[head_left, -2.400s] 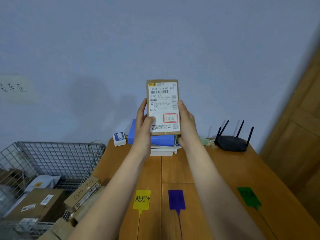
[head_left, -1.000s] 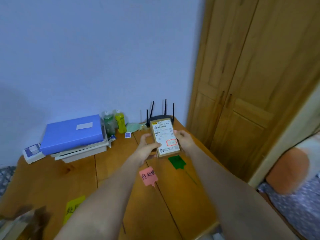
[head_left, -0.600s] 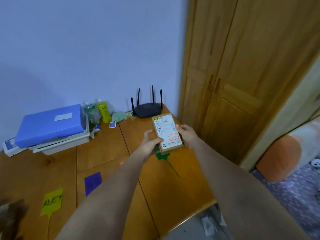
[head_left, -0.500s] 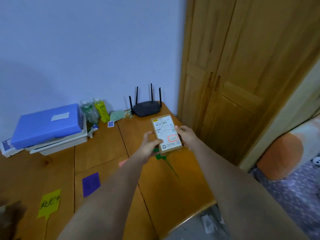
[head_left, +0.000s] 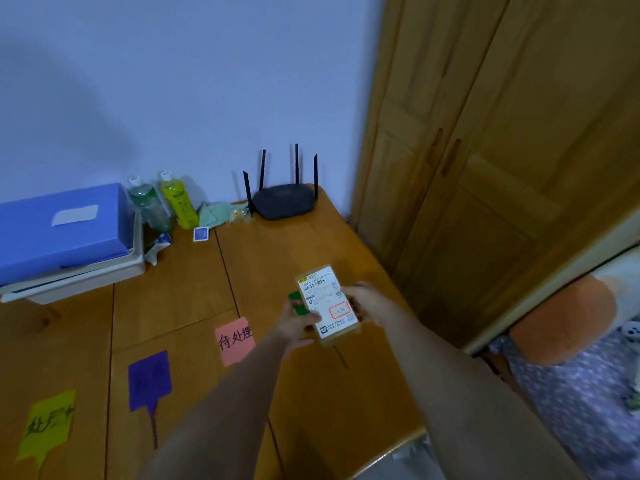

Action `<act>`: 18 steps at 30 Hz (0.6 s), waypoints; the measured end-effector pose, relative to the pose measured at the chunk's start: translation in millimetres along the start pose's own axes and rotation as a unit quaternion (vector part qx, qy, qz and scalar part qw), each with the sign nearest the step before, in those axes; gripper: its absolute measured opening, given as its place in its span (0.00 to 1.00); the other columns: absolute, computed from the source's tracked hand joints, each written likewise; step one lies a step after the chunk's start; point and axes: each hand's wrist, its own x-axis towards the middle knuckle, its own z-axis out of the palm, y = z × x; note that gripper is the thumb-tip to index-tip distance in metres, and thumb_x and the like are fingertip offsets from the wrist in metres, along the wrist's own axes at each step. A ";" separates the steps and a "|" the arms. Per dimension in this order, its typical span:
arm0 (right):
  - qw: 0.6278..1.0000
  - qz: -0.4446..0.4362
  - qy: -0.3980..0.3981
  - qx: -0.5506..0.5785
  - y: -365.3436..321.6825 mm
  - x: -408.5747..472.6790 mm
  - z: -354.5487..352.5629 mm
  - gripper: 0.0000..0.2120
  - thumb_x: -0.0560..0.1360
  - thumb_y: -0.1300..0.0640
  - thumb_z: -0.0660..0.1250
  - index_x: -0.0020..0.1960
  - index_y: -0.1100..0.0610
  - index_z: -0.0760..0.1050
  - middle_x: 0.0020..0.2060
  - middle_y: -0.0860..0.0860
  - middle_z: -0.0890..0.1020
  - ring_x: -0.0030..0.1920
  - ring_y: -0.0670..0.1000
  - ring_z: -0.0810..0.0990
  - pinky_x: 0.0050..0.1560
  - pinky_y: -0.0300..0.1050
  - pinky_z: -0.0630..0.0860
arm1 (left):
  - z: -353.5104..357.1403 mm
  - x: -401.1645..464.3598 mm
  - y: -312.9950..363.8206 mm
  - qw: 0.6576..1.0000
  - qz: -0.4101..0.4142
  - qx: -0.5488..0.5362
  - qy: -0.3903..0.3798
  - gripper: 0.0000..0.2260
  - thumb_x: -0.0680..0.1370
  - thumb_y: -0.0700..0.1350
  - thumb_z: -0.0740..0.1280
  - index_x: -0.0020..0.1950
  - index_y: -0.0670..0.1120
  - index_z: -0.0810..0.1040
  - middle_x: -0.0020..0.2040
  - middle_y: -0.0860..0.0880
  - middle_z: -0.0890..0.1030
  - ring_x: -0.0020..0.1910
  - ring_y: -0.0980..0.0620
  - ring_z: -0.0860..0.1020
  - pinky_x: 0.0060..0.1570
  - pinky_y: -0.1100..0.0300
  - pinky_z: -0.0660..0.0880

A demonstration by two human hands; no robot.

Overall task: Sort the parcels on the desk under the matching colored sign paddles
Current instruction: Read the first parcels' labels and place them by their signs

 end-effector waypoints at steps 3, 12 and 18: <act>1.000 0.001 -0.009 0.001 0.3 15.6 0.9 0.05 0.77 0.54 0.63 0.51 0.55 0.71 0.45 0.54 0.82 0.46 0.55 0.81 0.50 0.52 0.79 | -0.8 10.6 1.2 1.000 -0.012 0.002 0.005 0.21 0.74 0.36 0.69 0.61 0.50 0.64 0.63 0.41 0.77 0.60 0.41 0.77 0.60 0.43 0.75; 0.995 0.033 -0.069 -0.064 -0.2 41.4 -12.1 0.04 0.78 0.55 0.61 0.49 0.55 0.71 0.39 0.52 0.81 0.40 0.51 0.80 0.42 0.48 0.77 | 15.8 24.7 -10.2 0.998 -0.052 -0.028 0.038 0.27 0.74 0.35 0.69 0.69 0.47 0.62 0.62 0.40 0.77 0.60 0.40 0.77 0.61 0.43 0.73; 0.984 0.058 -0.127 -0.112 16.3 49.5 -27.6 0.07 0.79 0.56 0.60 0.55 0.56 0.66 0.40 0.53 0.80 0.48 0.56 0.78 0.61 0.58 0.74 | 42.3 25.8 -25.0 0.994 -0.074 -0.009 0.079 0.24 0.76 0.34 0.65 0.69 0.45 0.60 0.54 0.43 0.77 0.52 0.43 0.77 0.57 0.46 0.73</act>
